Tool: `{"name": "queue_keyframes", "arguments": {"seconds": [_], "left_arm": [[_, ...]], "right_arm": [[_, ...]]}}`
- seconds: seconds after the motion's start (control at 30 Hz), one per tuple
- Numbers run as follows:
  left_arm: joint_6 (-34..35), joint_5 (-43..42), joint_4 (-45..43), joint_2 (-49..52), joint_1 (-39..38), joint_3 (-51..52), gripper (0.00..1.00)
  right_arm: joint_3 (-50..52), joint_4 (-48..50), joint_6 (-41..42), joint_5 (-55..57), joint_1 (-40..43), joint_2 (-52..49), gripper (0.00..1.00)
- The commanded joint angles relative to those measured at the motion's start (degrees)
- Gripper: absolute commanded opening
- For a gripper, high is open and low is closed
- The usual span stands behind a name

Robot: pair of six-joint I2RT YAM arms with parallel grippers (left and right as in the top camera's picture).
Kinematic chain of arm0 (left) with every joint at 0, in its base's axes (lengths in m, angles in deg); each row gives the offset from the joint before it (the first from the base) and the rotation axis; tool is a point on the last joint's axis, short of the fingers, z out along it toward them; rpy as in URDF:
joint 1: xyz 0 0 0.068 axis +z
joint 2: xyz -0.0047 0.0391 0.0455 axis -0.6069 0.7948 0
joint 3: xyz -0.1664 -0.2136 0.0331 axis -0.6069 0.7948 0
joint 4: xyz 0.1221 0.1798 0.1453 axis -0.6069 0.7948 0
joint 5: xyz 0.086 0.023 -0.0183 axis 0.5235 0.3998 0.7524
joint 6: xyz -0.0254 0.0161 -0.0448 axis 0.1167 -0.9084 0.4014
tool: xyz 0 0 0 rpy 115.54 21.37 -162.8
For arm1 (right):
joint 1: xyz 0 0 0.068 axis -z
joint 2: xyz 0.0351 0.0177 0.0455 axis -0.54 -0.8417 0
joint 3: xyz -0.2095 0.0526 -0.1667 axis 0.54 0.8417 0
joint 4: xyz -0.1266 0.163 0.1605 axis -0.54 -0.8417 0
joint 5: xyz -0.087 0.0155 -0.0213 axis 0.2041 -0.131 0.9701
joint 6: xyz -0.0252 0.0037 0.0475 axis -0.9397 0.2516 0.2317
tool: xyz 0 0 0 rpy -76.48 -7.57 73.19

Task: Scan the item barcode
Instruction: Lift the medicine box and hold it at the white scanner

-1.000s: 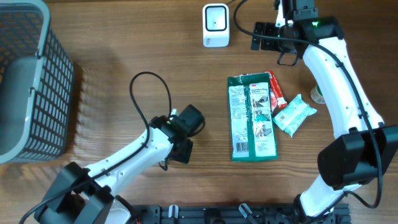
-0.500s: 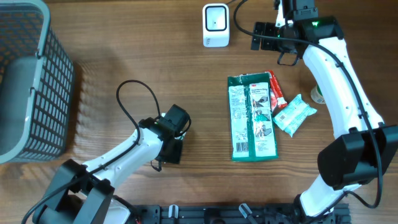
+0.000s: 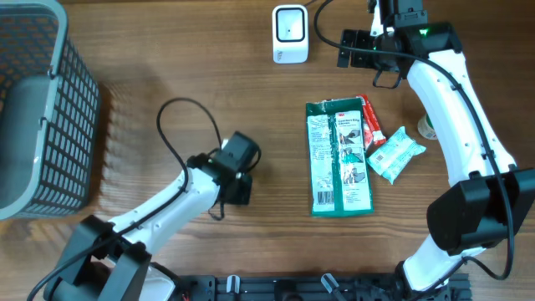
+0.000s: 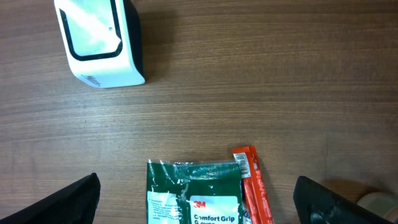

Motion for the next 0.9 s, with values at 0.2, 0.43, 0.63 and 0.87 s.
{"name": "queue_keyframes", "arguments": {"seconds": [0.2,0.43,0.63,0.87], "left_arm": [[-17.1,7.5,-16.0,-2.6,7.1,-21.9,0.04],[-29.2,3.2,-27.0,5.7,13.3,-35.1,0.04],[-41.4,1.2,-21.2,21.1,13.8,-53.7,0.04],[-53.1,5.2,-30.8,32.9,13.8,-56.4,0.04]], "right_arm": [[-0.6,0.3,0.1,1.0,0.0,0.3,1.00],[-0.6,0.3,0.1,1.0,0.0,0.3,1.00],[-0.6,0.3,0.1,1.0,0.0,0.3,1.00],[-0.6,0.3,0.1,1.0,0.0,0.3,1.00]]}}
